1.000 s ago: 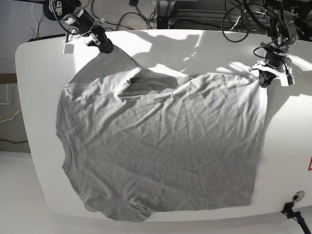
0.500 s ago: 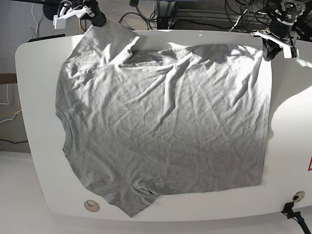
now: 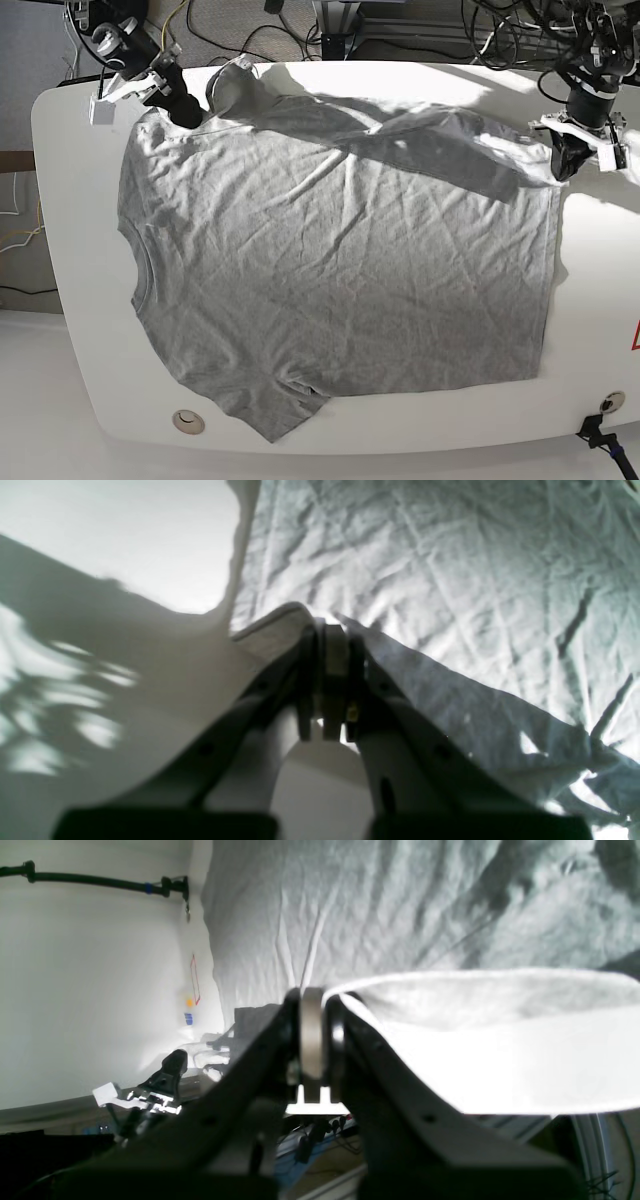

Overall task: Fold the T-shirt properly
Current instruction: 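Drag the lifted edge across the shirt toward the hem with both grippers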

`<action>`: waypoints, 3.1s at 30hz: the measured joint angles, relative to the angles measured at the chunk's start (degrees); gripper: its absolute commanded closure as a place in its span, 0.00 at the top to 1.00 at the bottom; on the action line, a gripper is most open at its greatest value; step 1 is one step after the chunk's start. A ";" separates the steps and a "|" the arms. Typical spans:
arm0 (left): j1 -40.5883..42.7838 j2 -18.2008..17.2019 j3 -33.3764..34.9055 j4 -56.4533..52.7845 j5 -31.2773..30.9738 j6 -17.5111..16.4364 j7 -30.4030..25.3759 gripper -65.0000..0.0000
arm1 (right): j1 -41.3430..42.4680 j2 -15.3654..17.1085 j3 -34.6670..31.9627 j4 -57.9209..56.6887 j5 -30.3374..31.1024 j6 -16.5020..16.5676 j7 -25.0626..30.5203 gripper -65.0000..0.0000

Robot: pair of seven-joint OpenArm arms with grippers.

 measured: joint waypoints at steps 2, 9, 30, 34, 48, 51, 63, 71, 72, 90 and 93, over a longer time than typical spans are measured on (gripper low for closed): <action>-4.04 -0.04 -0.04 -0.02 0.00 0.07 4.33 0.00 | 2.69 -0.09 -0.07 0.00 0.24 0.07 -0.39 0.00; -13.81 -0.02 -0.15 -1.99 0.17 0.13 11.67 0.00 | 11.63 -0.09 -1.88 -3.69 0.20 -3.30 -0.81 0.00; -24.74 -0.07 -0.15 -25.27 0.70 0.59 11.63 0.00 | 39.69 0.26 -11.13 -27.12 0.22 -3.34 0.11 0.00; -27.34 -0.02 0.00 -28.35 0.26 0.39 11.63 0.00 | 42.86 -0.07 -11.52 -29.35 0.22 -3.48 -0.17 0.00; -34.42 -0.15 -0.24 -36.44 0.39 0.59 11.63 0.00 | 52.54 -0.17 -11.52 -41.51 0.22 -2.89 -0.09 0.00; -34.73 -1.53 -0.22 -36.44 0.20 0.35 11.58 0.00 | 53.33 -0.20 -11.52 -43.67 0.02 -3.04 -0.13 0.00; -38.42 -3.78 -0.46 -41.97 0.22 0.37 11.45 0.00 | 55.23 -3.54 -11.41 -44.35 -3.78 -2.89 0.02 0.00; -38.80 -3.32 -0.46 -42.01 0.22 0.37 11.61 0.00 | 55.60 -4.17 -11.19 -44.37 -6.64 -3.06 -0.09 0.00; -39.06 -3.26 -0.44 -42.01 0.20 0.37 11.63 0.00 | 56.04 -4.17 -11.10 -44.46 -7.32 -3.08 -0.22 0.00; -45.27 -5.75 -0.20 -48.81 0.44 0.37 11.04 0.00 | 60.11 -4.15 -11.04 -50.69 -10.60 -2.86 -0.13 0.00; -45.03 -5.55 -0.13 -49.42 0.48 0.35 11.61 0.00 | 60.13 -4.11 -11.04 -50.69 -10.58 -2.84 -0.13 0.00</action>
